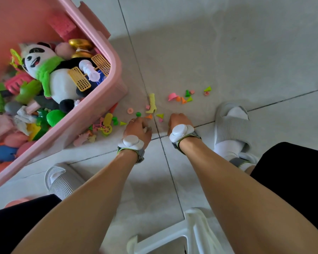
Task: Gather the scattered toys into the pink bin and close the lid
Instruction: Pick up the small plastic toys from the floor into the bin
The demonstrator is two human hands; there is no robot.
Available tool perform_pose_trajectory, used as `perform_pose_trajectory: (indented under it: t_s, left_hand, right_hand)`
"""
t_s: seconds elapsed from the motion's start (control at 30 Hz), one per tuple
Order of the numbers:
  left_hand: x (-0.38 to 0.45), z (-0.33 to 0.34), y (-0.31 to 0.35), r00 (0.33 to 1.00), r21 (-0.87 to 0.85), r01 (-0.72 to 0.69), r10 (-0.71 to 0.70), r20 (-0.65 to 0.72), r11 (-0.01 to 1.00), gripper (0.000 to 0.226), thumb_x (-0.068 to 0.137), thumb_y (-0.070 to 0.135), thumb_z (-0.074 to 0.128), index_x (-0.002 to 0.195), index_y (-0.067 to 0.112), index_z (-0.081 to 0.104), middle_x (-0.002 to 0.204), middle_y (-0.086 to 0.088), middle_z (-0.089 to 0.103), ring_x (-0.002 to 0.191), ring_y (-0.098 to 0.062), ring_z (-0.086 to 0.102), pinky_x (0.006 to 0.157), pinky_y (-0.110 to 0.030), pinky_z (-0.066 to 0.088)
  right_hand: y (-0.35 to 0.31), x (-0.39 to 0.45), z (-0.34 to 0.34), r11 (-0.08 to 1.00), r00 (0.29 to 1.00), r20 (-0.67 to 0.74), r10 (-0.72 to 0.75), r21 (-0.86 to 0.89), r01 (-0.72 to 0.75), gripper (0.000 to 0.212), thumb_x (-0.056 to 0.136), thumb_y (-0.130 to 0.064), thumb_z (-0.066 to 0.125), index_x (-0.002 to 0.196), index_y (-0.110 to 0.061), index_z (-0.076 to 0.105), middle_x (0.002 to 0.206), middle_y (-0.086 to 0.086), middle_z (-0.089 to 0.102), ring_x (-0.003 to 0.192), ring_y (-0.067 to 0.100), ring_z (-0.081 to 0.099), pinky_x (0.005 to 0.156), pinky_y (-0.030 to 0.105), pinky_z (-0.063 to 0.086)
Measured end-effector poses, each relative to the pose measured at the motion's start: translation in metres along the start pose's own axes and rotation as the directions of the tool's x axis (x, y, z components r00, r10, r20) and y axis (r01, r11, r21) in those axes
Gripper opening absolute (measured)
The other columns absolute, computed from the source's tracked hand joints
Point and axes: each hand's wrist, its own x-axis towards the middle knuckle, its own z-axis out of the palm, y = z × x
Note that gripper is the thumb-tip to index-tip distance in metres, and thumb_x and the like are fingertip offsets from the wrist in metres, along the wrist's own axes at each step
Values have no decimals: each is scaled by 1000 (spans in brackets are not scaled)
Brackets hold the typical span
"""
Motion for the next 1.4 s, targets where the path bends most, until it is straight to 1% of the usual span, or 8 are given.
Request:
perform_pose_trajectory:
  t_s: [0.23,0.33,0.47,0.7,0.83,0.93,1.1,1.4]
  left_hand:
    - [-3,-4,-21,945,-368,327,-296,139,871,32,54,60,74,72,34,65,72,1,69,72,-28,68,70,-47,60]
    - [-8,-8,-28,938,-436,345,-319,134,831,33,54,49,81,67,23,65,65,-2,67,64,-26,62,71,-51,60]
    - [-33,-31,-16,949,-420,315,-289,126,851,24,71,25,82,65,21,59,62,-3,59,63,-24,55,64,-43,54]
    - [-78,-84,-5,995,-96,75,-69,67,993,24,73,33,78,63,29,56,67,8,60,66,-17,56,65,-30,49]
    - [-98,-122,-3,999,56,-39,37,23,998,17,65,46,71,65,36,57,76,12,63,72,-15,62,71,-35,56]
    - [-113,-154,3,994,135,-105,100,47,985,21,69,45,71,67,31,56,75,11,61,73,-19,61,70,-35,55]
    - [-138,-214,11,979,280,-189,203,-19,941,18,71,47,62,77,31,57,79,7,59,71,-19,57,57,-29,49]
    - [-147,-282,12,960,305,-226,265,-93,925,13,81,31,68,90,21,65,74,11,54,74,-16,54,60,-26,41]
  right_hand:
    - [11,-9,5,959,979,194,64,258,-114,30,91,-10,48,119,-11,58,122,7,59,115,29,57,83,26,43]
    - [12,-17,1,740,967,241,79,636,-219,24,89,-5,59,113,-5,64,96,8,64,82,23,60,67,23,51]
    - [-3,-48,-12,504,964,263,28,830,-241,19,88,6,59,80,-11,60,85,11,62,73,22,62,77,32,58]
    - [-27,-99,-50,537,994,71,-87,843,-13,20,82,13,59,91,-5,63,83,12,60,69,22,61,54,19,57]
    - [-36,-118,-66,551,988,67,-138,834,21,26,85,17,52,104,5,66,84,14,58,69,22,60,61,25,59]
    - [-48,-136,-78,599,988,5,-156,795,91,33,85,15,45,83,-7,70,102,18,66,76,24,65,67,31,60]
    - [-90,-175,-114,524,981,-75,-181,837,161,33,87,14,48,73,-10,65,73,8,63,56,16,65,69,30,60]
    - [-145,-190,-166,539,955,-210,-209,790,292,25,75,15,63,64,-7,64,65,15,64,66,29,66,80,44,59]
